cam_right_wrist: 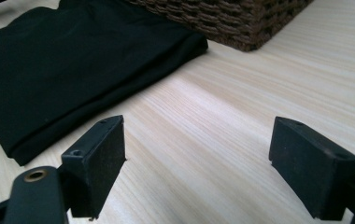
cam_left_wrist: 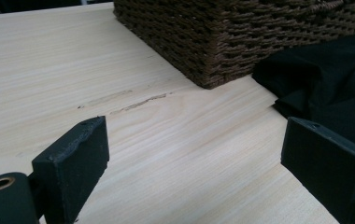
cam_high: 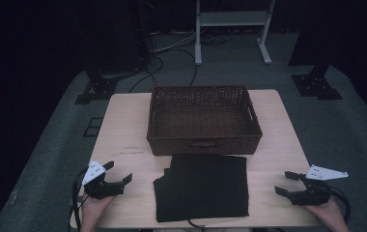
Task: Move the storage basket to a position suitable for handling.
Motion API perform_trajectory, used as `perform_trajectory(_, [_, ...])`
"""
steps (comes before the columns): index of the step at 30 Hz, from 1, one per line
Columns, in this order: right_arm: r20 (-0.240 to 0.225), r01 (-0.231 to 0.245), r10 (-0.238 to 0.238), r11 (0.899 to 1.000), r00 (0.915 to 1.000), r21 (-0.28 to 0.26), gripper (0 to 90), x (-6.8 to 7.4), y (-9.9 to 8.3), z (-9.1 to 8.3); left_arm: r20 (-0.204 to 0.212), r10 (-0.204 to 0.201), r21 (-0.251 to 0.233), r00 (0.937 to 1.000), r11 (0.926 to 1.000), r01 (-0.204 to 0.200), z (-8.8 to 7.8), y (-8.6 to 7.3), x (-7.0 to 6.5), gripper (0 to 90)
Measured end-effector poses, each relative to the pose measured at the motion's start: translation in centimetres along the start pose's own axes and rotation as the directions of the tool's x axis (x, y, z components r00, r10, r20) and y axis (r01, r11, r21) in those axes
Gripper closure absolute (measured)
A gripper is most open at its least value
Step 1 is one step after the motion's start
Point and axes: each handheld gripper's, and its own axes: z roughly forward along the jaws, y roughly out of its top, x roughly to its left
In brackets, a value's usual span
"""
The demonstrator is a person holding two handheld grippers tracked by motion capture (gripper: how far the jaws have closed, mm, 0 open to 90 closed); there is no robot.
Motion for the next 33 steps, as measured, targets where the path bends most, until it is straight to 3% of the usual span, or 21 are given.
perform_trajectory(9, [-0.007, 0.050, -0.050, 0.999, 0.9987, 0.017, 17.6, 0.8, 1.2, 0.1, 0.023, 0.029, 0.007, 0.9993, 0.9995, -0.029, 0.0, 0.4, -0.3, 7.0])
perform_trajectory(12, [-0.012, 0.069, -0.069, 0.997, 0.9975, 0.027, 17.0, 1.1, 1.6, 0.4, 0.053, 0.033, -0.012, 0.9981, 0.9994, -0.032, 0.1, 0.7, -0.2, 7.0])
perform_trajectory(17, [-0.029, 0.104, -0.102, 0.993, 0.9944, 0.058, 16.3, 1.6, 2.5, 1.0, 0.068, 0.047, -0.018, 0.9966, 0.9988, -0.046, 0.1, 1.3, -0.2, 7.0])
perform_trajectory(20, [-0.035, 0.122, -0.120, 0.989, 0.9922, 0.082, 16.3, 1.8, 3.2, 1.3, 0.091, 0.077, -0.010, 0.9929, 0.9970, -0.077, 0.1, 1.9, -0.5, 6.9])
perform_trajectory(23, [-0.044, 0.126, -0.122, 0.989, 0.9915, 0.080, 16.3, 1.9, 3.5, 1.3, 0.121, 0.081, -0.031, 0.9893, 0.9965, -0.078, 0.0, 2.1, -0.6, 7.0])
perform_trajectory(33, [-0.056, 0.174, -0.169, 0.978, 0.9841, 0.116, 16.2, 2.8, 4.9, 1.4, 0.133, 0.133, 0.008, 0.9822, 0.9907, -0.136, -0.2, 3.4, -1.6, 1.9])
